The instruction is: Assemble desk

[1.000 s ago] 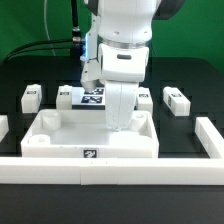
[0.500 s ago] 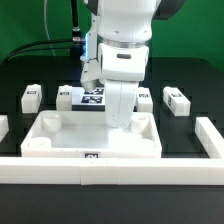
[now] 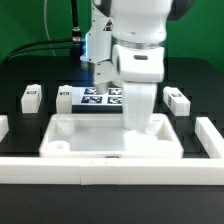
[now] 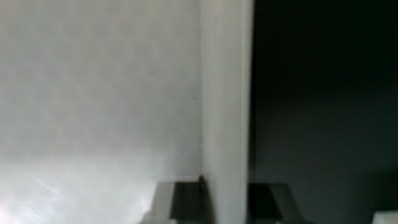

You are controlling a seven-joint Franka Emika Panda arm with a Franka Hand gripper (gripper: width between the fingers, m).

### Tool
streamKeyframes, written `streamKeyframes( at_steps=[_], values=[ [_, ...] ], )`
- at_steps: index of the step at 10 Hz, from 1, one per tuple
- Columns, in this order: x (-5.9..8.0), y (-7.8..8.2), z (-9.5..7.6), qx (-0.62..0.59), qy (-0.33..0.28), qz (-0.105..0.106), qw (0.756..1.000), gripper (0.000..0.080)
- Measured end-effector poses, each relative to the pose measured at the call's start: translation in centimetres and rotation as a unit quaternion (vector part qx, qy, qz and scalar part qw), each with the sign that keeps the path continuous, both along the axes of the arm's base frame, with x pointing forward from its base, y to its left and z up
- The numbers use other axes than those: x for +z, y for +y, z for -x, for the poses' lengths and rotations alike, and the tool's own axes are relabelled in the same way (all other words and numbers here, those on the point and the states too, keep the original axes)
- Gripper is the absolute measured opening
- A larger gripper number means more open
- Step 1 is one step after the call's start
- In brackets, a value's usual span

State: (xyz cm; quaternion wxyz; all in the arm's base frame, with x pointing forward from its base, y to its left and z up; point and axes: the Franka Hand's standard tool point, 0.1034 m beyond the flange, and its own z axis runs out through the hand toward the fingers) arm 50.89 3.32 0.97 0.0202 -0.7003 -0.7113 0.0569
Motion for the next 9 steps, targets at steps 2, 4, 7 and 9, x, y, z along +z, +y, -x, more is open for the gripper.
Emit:
streamKeyframes(
  at_steps=[2,4,7,9],
  values=[
    [0.0,2.8,-0.8,0.004,-0.005,-0.003,1.0,0.0068],
    [0.1,3.8,-1.0,0.0,-0.002,-0.002,1.0,0.0068],
    [0.0,3.6,-0.9,-0.001,-0.002,-0.002,1.0,0.0069],
    [0.7,3.6,-1.0,-0.003,-0.006,-0.001,1.0,0.0282]
  ],
)
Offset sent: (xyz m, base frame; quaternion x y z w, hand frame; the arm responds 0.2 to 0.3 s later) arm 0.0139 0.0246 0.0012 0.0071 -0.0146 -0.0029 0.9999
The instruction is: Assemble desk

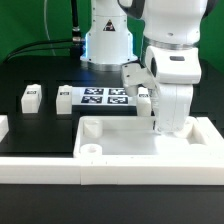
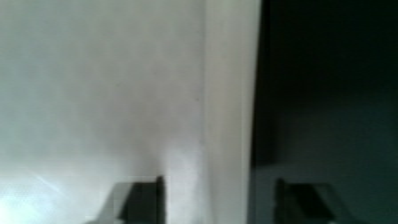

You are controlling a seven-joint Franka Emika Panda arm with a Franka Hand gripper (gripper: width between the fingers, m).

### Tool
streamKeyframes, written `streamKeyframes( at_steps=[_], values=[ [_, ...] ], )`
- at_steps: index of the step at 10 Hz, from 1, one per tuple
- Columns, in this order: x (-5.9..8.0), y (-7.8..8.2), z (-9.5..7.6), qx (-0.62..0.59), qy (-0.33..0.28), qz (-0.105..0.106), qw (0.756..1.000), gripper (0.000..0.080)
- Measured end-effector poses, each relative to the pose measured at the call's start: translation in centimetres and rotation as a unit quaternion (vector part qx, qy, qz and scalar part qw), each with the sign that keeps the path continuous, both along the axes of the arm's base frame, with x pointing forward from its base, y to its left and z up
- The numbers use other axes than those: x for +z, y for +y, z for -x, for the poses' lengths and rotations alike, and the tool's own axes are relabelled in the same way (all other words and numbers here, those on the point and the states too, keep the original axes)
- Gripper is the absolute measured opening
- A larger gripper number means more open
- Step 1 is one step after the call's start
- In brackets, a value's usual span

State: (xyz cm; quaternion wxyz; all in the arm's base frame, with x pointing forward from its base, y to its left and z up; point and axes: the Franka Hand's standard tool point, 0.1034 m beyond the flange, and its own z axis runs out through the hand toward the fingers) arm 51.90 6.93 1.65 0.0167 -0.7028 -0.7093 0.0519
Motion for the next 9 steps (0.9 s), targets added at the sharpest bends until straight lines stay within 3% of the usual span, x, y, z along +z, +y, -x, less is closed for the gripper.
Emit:
streamKeyframes(
  at_steps=[1,2,3,4,6,8,9],
  values=[
    [1.0,0.0,0.0,-0.009,-0.006,0.002,1.0,0.0463],
    [2.0,-0.1,0.0,-0.023,-0.013,0.004,1.0,0.0583],
    [3.0,0.0,0.4,-0.055,-0.021,0.008,0.998,0.0583],
    [3.8,0.5,0.9,-0.092,-0.026,0.012,0.995,0.0636],
    [5.4,2.3,1.9,-0.183,-0.044,0.017,0.982,0.0645],
    [5.0,4.5,3.0,-0.206,-0.055,0.013,0.977,0.0649],
    [5.0,4.4,3.0,-0.207,-0.054,0.014,0.977,0.0649]
  ],
)
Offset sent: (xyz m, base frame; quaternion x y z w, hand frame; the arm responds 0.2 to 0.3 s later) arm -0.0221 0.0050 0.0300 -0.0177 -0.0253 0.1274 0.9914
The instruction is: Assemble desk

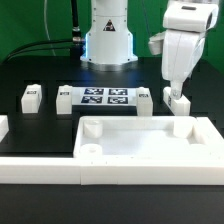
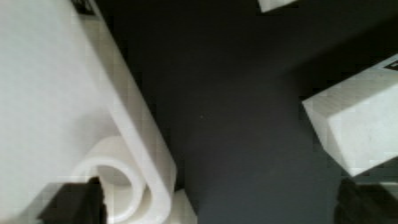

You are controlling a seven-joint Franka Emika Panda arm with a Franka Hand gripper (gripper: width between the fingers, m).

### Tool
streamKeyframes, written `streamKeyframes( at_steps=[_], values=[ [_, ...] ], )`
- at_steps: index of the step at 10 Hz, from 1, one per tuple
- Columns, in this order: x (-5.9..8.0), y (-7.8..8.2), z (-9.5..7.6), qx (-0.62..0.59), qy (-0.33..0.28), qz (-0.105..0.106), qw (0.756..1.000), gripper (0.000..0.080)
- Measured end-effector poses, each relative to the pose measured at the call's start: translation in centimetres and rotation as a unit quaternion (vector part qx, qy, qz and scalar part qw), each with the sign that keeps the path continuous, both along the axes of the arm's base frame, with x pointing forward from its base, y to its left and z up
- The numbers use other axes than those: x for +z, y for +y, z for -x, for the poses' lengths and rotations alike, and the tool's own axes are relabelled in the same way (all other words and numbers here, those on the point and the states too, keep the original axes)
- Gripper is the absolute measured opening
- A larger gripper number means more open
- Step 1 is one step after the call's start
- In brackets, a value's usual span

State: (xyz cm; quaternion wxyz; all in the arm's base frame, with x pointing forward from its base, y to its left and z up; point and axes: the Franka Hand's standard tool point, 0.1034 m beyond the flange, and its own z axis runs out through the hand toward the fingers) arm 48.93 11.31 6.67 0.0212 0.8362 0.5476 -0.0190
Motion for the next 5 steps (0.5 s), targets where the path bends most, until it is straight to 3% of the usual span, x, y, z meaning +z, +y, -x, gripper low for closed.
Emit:
streamKeyframes(
  at_steps=[3,5],
  values=[
    [-0.1,0.0,0.0,-0.043,-0.002,0.0,0.999,0.0649],
    [-0.3,-0.3,1.3,-0.22,-0.006,-0.007,0.975,0.0649]
  ],
)
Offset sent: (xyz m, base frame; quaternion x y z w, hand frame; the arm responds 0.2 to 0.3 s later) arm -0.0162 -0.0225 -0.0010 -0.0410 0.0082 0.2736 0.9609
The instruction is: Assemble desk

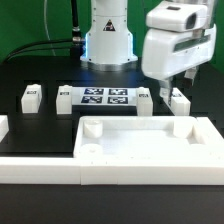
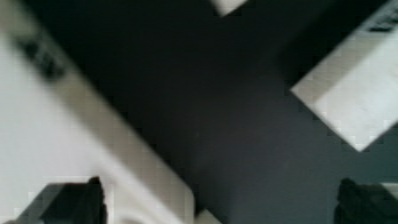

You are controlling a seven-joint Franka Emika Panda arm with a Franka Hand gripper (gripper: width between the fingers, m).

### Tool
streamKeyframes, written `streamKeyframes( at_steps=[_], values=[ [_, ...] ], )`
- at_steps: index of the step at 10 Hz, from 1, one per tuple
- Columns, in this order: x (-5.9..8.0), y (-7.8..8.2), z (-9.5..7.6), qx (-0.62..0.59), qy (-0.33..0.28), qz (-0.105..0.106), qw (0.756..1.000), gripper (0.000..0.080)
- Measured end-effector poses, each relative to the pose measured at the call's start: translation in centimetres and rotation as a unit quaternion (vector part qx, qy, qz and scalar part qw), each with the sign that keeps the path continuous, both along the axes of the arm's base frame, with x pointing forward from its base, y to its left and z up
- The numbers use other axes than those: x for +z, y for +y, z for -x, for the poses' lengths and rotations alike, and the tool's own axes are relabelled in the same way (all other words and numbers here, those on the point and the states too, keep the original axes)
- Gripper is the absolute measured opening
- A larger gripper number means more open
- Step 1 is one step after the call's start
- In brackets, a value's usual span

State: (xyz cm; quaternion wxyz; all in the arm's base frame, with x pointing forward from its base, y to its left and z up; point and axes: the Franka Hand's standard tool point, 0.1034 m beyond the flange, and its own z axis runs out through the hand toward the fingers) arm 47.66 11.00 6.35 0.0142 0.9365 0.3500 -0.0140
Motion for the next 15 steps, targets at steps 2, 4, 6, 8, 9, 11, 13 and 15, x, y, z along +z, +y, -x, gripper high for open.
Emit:
streamKeyframes(
  at_steps=[2,4,6,8,9,11,13,15],
  values=[
    [-0.7,0.7,1.2,-0.122,0.003,-0.005,0.993,0.0649],
    [-0.6,0.9,1.2,-0.17,0.004,-0.01,0.985,0.0649],
    [-0.6,1.1,1.3,-0.243,0.006,-0.013,0.97,0.0649],
    [-0.9,1.3,1.9,-0.334,0.013,-0.007,0.943,0.0649],
    [-1.2,1.2,2.2,-0.329,0.021,-0.003,0.944,0.0649],
    [-1.1,1.2,2.2,-0.321,0.03,0.003,0.947,0.0649],
    [-1.1,0.8,2.7,-0.315,0.069,0.028,0.946,0.0649],
    [-1.3,0.8,3.0,-0.327,0.142,0.066,0.932,0.0649]
  ],
)
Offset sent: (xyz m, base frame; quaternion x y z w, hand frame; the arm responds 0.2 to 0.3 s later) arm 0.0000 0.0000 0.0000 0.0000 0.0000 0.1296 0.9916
